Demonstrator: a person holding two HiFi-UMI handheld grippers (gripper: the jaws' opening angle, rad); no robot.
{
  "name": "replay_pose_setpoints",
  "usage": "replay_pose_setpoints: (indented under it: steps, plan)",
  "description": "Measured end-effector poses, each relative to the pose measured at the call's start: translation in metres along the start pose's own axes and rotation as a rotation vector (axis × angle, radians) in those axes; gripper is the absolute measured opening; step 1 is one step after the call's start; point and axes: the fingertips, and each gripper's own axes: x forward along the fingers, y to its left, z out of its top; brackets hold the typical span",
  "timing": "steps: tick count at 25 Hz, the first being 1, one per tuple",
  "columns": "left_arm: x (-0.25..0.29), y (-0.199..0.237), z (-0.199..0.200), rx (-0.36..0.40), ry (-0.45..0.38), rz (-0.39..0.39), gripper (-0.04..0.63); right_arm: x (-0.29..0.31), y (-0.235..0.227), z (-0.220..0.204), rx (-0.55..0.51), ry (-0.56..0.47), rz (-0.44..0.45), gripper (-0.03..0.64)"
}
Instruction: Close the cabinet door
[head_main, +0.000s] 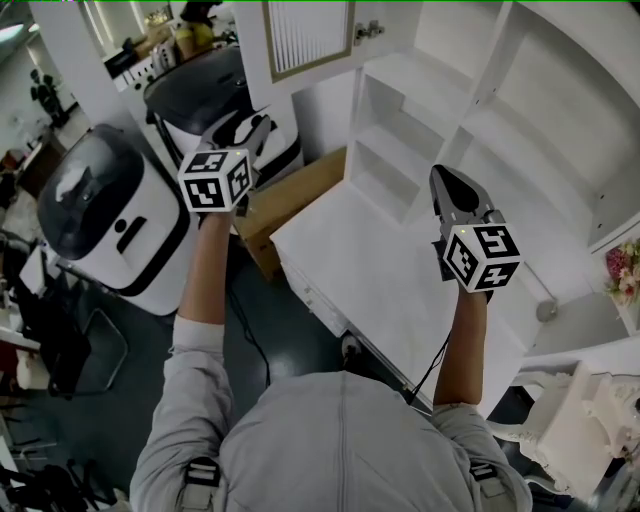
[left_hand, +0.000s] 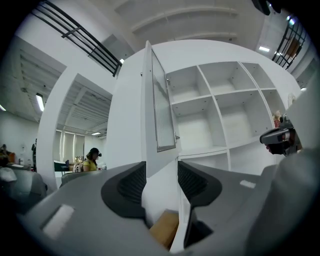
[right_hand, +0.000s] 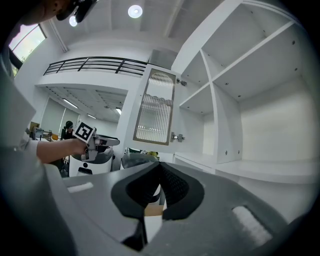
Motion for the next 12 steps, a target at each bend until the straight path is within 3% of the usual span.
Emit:
replay_pose_setpoints:
  steps: [9,12]
  plan:
    - [0.043,0.027,0.013,0.076,-0.001,0.07,0.215,0.027,-0.013,-0.018,0.018,0.036,0.026,0.002]
    - [0.051,0.029,0.013,0.096,0.006,0.065,0.148,0.03,-0.014,-0.024,0.035,0.042,0.032,0.002]
